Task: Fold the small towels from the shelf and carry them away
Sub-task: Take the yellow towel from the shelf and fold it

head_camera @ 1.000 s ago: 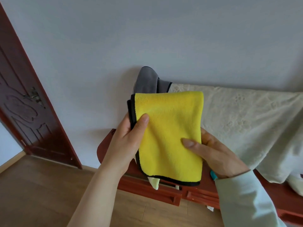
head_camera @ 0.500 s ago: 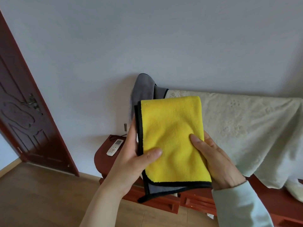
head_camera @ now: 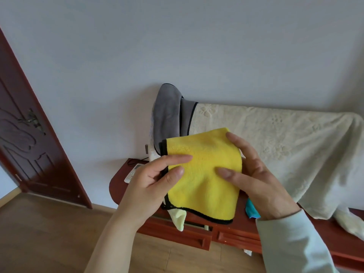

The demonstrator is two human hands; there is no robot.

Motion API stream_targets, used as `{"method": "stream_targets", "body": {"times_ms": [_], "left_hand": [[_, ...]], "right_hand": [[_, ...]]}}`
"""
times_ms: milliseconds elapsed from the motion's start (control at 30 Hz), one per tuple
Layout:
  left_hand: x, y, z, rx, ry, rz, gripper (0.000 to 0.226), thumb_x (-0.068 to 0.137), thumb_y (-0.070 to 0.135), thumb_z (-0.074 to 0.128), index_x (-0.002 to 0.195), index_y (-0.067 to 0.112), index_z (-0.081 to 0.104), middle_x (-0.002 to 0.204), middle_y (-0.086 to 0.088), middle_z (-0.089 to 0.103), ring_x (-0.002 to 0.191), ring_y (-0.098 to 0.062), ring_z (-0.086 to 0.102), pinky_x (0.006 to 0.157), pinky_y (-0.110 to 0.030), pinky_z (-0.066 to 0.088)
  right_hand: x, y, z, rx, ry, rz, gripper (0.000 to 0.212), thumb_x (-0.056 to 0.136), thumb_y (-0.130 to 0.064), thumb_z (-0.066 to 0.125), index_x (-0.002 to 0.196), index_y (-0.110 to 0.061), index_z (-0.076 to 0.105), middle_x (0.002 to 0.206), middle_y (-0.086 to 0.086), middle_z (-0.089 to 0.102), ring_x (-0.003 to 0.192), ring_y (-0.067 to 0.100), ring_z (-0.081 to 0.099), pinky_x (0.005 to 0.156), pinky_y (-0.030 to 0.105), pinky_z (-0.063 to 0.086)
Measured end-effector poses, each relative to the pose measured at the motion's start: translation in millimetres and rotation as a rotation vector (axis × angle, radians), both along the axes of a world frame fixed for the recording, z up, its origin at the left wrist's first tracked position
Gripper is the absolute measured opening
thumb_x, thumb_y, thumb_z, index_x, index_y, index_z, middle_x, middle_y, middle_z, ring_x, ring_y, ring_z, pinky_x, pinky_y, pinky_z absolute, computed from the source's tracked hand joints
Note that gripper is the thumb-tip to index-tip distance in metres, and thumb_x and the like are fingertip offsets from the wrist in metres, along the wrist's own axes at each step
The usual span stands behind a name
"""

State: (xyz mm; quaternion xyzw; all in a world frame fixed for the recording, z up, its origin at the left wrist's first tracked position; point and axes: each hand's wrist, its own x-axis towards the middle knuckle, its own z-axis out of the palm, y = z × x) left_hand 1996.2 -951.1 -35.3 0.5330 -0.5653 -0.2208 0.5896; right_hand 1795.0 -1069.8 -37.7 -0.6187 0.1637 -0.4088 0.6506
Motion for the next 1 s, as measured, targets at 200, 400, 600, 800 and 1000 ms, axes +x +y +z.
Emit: {"method": "stream_targets", "body": {"times_ms": [200, 400, 600, 800, 1000], "left_hand": [[1.5, 2.8, 2.8, 0.018, -0.081, 0.020, 0.050, 0.088, 0.020, 0.071, 0.127, 0.049, 0.061, 0.128, 0.045, 0.057, 0.129, 0.018, 0.048, 0.102, -0.003, 0.036], [9.0, 3.7, 2.2, 0.071, -0.286, 0.097, 0.076, 0.088, 0.010, 0.077, 0.135, 0.062, 0.047, 0.137, 0.055, 0.041, 0.102, 0.014, 0.057, 0.093, 0.003, 0.036], [12.7, 2.6, 3.3, 0.073, -0.435, 0.195, 0.077, 0.082, 0.020, 0.084, 0.125, 0.068, 0.041, 0.120, 0.069, 0.033, 0.117, 0.040, 0.029, 0.093, 0.003, 0.032], [23.0, -2.7, -8.2, 0.040, -0.505, 0.337, 0.055, 0.073, 0.030, 0.088, 0.110, 0.053, 0.054, 0.108, 0.043, 0.054, 0.103, 0.013, 0.050, 0.077, -0.011, 0.037], [32.1, -3.9, -10.0, 0.018, -0.400, 0.269, 0.038, 0.068, 0.056, 0.069, 0.103, 0.046, 0.059, 0.120, 0.028, 0.051, 0.116, 0.003, 0.047, 0.091, -0.023, 0.044]], "right_hand": [[-1.1, -6.6, -7.3, -0.113, 0.075, -0.018, 0.084, 0.058, 0.008, 0.084, 0.123, -0.043, 0.068, 0.127, -0.013, 0.067, 0.117, 0.013, 0.066, 0.086, 0.027, 0.058], [-0.5, -6.8, -4.2, -0.280, 0.301, -0.101, 0.097, 0.063, 0.004, 0.091, 0.130, -0.056, 0.056, 0.125, -0.024, 0.059, 0.110, 0.006, 0.066, 0.087, 0.027, 0.059], [4.1, -7.2, -4.6, -0.353, 0.335, -0.186, 0.092, 0.067, 0.002, 0.090, 0.135, -0.048, 0.052, 0.127, -0.013, 0.060, 0.107, 0.012, 0.066, 0.086, 0.029, 0.060], [5.0, -8.0, -5.0, -0.460, 0.434, -0.259, 0.082, 0.068, -0.017, 0.092, 0.135, -0.044, 0.054, 0.121, -0.010, 0.062, 0.103, 0.006, 0.064, 0.089, 0.025, 0.057], [3.7, -7.6, -4.4, -0.462, 0.441, -0.281, 0.049, 0.062, -0.055, 0.081, 0.109, -0.045, 0.069, 0.124, -0.014, 0.057, 0.125, 0.022, 0.053, 0.098, 0.035, 0.048]]}}
